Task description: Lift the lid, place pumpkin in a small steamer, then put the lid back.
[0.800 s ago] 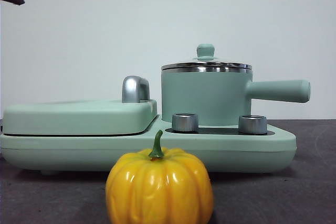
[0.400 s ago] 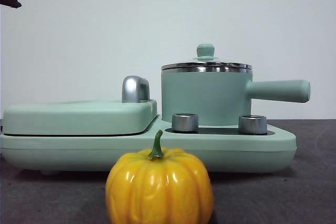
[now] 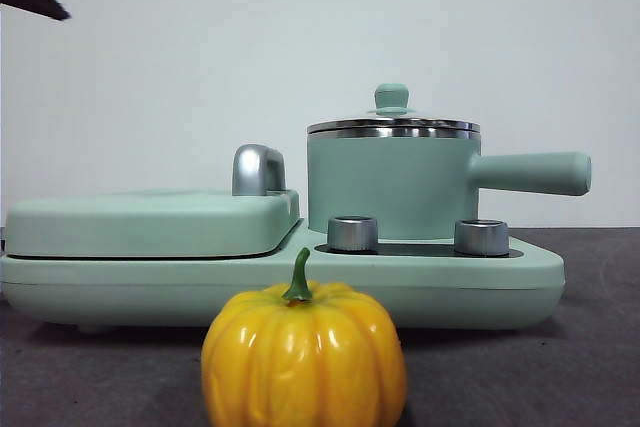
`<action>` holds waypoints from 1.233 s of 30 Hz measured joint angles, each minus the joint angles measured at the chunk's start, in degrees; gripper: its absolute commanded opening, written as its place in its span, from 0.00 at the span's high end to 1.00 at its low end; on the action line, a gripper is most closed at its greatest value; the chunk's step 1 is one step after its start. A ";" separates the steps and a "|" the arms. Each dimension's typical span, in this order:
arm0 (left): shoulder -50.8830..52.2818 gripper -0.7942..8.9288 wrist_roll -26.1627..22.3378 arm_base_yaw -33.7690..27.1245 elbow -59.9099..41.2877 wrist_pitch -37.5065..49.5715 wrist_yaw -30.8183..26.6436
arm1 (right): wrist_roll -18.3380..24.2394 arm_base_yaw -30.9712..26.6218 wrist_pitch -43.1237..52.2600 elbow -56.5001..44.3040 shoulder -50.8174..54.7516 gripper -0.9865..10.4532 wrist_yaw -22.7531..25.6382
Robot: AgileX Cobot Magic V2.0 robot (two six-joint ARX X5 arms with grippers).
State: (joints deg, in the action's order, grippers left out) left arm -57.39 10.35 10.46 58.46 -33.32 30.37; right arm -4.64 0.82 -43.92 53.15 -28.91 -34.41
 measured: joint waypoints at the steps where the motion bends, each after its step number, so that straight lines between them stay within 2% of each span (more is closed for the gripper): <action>1: -1.51 0.41 -0.04 0.52 1.29 -0.50 0.00 | 0.00 0.11 0.02 0.00 0.00 0.52 0.02; 11: -20.76 0.42 -2.10 9.38 20.31 -6.58 -2.10 | 0.00 1.27 0.00 0.00 0.00 0.52 0.00; 20: -38.58 0.47 -4.68 16.22 40.11 -12.85 -3.78 | -0.31 1.29 0.00 0.00 0.00 0.52 0.00; 32: -61.77 0.47 -11.19 24.15 75.58 -35.93 -16.37 | -0.77 1.29 -0.87 0.00 0.00 0.52 0.00; 37: -66.34 0.47 -11.98 27.21 81.74 -37.77 -18.47 | -0.77 1.29 -1.88 0.00 0.00 0.52 0.00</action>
State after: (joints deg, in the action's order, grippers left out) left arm -123.72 -1.63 37.67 140.20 -71.09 11.90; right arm -5.41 2.11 -45.80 53.15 -28.91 -34.41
